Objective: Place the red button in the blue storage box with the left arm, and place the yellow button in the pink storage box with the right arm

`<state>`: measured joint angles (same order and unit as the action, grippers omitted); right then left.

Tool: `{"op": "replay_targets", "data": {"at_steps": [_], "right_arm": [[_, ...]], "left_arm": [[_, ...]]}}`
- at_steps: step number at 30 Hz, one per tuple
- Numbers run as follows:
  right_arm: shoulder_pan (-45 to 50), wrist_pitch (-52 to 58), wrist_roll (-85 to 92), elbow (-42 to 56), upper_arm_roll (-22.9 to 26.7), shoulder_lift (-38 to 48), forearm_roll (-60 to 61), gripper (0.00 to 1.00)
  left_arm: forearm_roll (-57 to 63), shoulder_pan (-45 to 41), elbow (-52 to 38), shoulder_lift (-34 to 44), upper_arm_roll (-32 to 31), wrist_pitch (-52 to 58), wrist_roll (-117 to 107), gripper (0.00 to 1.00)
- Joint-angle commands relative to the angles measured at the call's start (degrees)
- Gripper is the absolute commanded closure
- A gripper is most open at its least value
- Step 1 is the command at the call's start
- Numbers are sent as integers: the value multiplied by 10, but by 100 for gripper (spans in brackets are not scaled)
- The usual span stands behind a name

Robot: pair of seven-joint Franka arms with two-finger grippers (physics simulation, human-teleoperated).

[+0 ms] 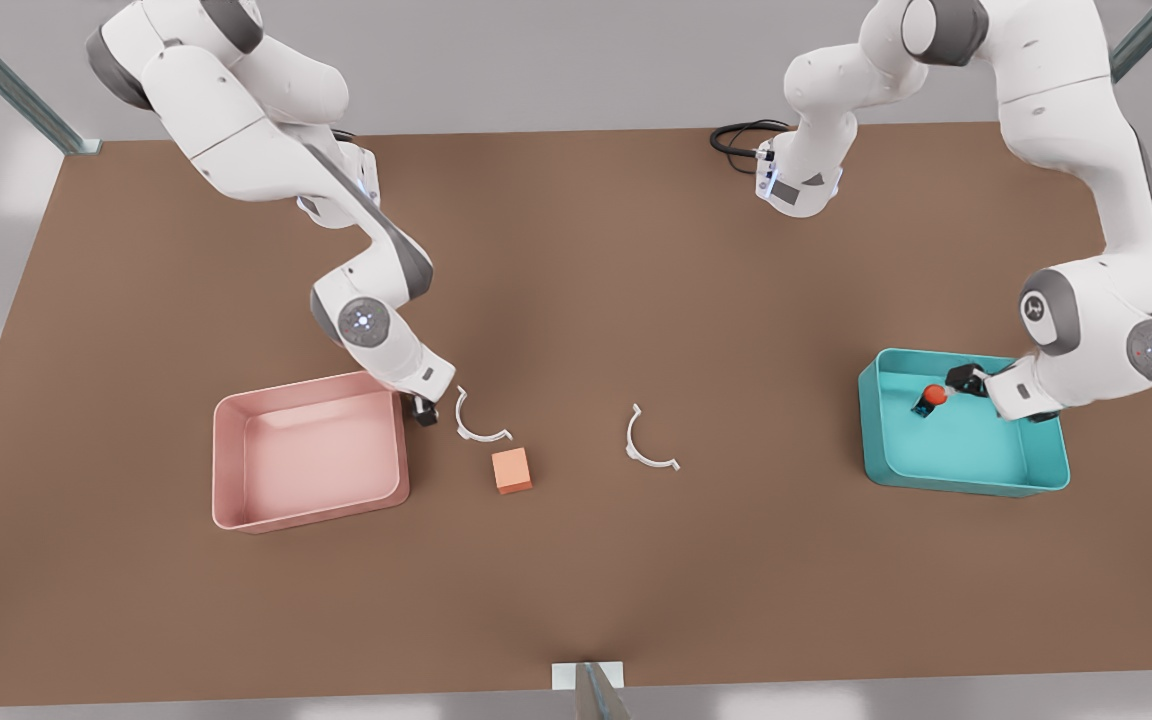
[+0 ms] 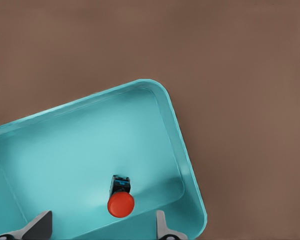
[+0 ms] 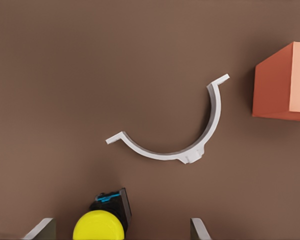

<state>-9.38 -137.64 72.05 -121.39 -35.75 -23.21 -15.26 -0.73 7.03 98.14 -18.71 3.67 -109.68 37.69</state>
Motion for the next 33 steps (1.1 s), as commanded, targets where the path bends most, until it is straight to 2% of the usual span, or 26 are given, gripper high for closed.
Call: {"op": "replay_targets", "data": {"at_steps": [1, 3, 5, 9, 33], "right_arm": [[1, -1, 203, -2, 1, -10, -12, 0], [1, -1, 203, -7, 2, -10, -12, 0], [2, -7, 198, -15, 2, -9, -12, 0], [2, -8, 119, -28, 3, 1, -12, 0], [-5, -17, 22, -61, 20, 0, -12, 0]], "left_arm": [[-23, -22, -77, 3, 0, 162, -150, 0], [-23, -69, -173, 16, -3, 193, -333, 0], [-20, -117, -211, 24, -3, 243, -392, 0], [-10, -135, -149, 122, -4, 234, -390, 0], [-13, -149, -151, 104, -4, 243, -392, 0]]}}
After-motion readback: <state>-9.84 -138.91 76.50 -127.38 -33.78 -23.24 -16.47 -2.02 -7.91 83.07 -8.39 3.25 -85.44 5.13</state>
